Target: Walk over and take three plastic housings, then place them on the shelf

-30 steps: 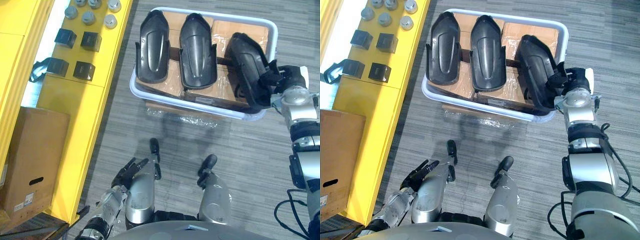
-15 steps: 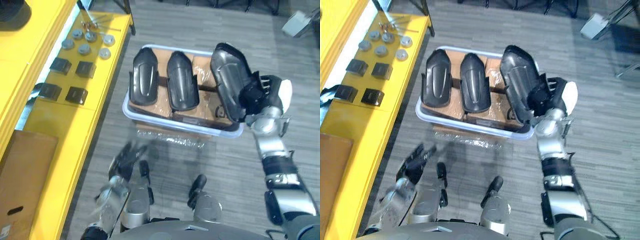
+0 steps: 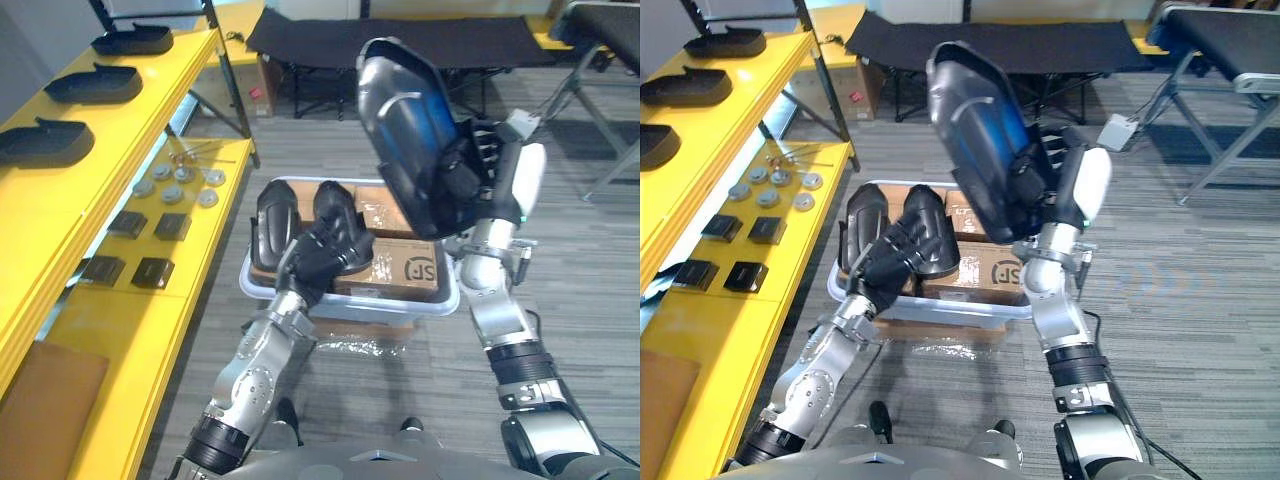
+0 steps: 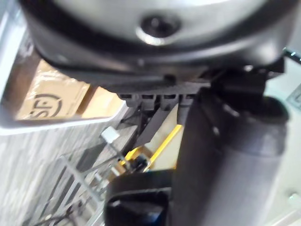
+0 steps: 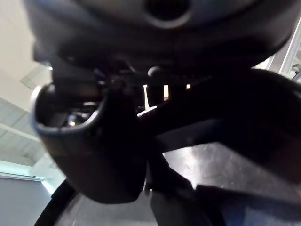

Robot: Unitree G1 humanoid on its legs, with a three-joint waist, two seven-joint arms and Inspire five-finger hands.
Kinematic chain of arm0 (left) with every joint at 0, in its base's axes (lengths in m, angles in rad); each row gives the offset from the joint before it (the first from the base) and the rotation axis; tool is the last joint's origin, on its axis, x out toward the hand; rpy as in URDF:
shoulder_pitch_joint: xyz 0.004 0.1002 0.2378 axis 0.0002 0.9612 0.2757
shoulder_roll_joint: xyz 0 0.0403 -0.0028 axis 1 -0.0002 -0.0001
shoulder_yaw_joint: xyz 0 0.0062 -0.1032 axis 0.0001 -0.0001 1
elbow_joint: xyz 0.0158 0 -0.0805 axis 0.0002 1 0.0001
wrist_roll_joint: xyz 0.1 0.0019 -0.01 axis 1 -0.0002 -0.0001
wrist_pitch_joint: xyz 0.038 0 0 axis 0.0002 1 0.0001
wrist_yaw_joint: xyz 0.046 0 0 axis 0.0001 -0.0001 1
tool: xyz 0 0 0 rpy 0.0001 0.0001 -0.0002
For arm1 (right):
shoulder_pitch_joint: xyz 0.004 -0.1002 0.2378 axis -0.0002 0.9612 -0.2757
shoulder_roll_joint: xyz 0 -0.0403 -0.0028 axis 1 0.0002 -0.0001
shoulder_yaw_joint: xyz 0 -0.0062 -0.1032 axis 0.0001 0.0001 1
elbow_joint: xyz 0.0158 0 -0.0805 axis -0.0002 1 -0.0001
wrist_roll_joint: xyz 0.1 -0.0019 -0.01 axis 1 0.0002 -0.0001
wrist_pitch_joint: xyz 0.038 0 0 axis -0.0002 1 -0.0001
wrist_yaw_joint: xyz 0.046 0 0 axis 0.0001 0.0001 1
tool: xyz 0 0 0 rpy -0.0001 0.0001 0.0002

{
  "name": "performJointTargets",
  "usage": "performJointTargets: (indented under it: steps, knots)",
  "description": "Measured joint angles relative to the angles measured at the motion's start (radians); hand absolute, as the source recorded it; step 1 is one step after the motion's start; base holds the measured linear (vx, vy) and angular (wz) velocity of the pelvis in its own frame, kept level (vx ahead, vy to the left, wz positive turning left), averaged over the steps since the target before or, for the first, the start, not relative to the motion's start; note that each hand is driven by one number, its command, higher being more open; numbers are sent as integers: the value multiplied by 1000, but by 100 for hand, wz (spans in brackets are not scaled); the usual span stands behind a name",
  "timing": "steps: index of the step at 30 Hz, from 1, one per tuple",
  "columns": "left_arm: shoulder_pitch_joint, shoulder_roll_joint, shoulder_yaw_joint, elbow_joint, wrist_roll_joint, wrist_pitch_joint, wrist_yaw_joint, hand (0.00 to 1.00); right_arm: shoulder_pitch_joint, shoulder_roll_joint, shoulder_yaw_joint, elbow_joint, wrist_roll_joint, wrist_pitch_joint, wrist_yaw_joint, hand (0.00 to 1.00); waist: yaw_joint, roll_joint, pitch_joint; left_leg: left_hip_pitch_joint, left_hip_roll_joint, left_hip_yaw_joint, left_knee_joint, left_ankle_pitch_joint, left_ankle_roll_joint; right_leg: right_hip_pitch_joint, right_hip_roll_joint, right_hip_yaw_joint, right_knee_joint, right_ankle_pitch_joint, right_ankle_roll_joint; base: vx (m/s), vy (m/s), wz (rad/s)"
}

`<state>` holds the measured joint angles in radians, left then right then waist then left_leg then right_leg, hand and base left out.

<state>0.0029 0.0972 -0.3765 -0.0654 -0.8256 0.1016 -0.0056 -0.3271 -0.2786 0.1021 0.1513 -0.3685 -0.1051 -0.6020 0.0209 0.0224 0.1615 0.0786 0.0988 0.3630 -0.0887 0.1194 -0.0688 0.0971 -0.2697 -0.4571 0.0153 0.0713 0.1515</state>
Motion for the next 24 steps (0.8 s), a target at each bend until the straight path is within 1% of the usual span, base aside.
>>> performJointTargets:
  steps: [2,5,6,10,14,15,17,18,20,21,24]
  knots:
    - [-22,-4,-10,3,-2,10,2,100,7,17,38,0,0,-16,12,0,-6,2,-12,0,3,7,0,0,0,-3,6,3,-5,5,-4,-66,8,-14]
    - [-54,-5,-10,22,-5,10,11,100,31,30,93,0,0,-25,37,0,1,7,-41,-1,12,15,-1,0,-1,-5,18,9,-20,13,-11,-52,-7,-9]
    - [-54,-5,-10,24,-5,9,23,100,39,46,107,0,1,-34,45,0,0,9,-50,-2,15,16,-1,2,-2,-5,22,10,-25,14,-13,-35,-10,-7]
    - [-54,-7,-11,49,-26,9,28,100,40,63,144,1,1,-51,69,0,0,14,-61,-4,19,19,-1,7,-5,-6,29,10,-42,20,-20,-19,-7,-3]
    - [-54,-8,-12,67,-47,-3,60,100,46,89,171,5,1,-63,95,0,-1,8,-81,-16,17,21,-1,10,-3,-10,29,10,-57,32,-26,2,5,-1]
    - [-55,-8,-13,67,-63,-31,75,100,51,97,185,20,3,-71,104,0,-1,1,-88,-18,17,20,-1,15,-3,-10,30,8,-60,38,-23,40,2,3]
    - [-55,-10,-12,67,-77,-62,97,100,63,110,197,43,3,-81,116,0,1,-7,-98,-19,16,19,-1,16,-3,-10,30,7,-61,39,-24,38,2,3]
    - [-56,-11,-12,67,-82,-96,133,100,82,120,206,53,10,-81,121,0,1,-15,-107,-19,16,16,-1,16,-3,-7,30,3,-60,40,-24,42,4,5]
    - [-56,-11,-7,67,-95,-130,165,100,91,128,213,55,34,-81,121,0,0,-17,-108,-20,16,14,-1,17,-3,-7,29,1,-59,40,-24,22,7,4]
    - [-56,-13,-8,67,-119,-168,199,100,93,130,219,56,40,-81,121,0,0,-17,-108,-21,15,13,-1,17,-3,-8,29,1,-58,40,-25,0,0,0]
    - [-56,-26,1,67,-178,-250,261,100,95,142,229,56,40,-81,117,0,1,-18,-109,-20,16,10,-1,19,-2,-8,29,-1,-54,38,-27,0,0,0]
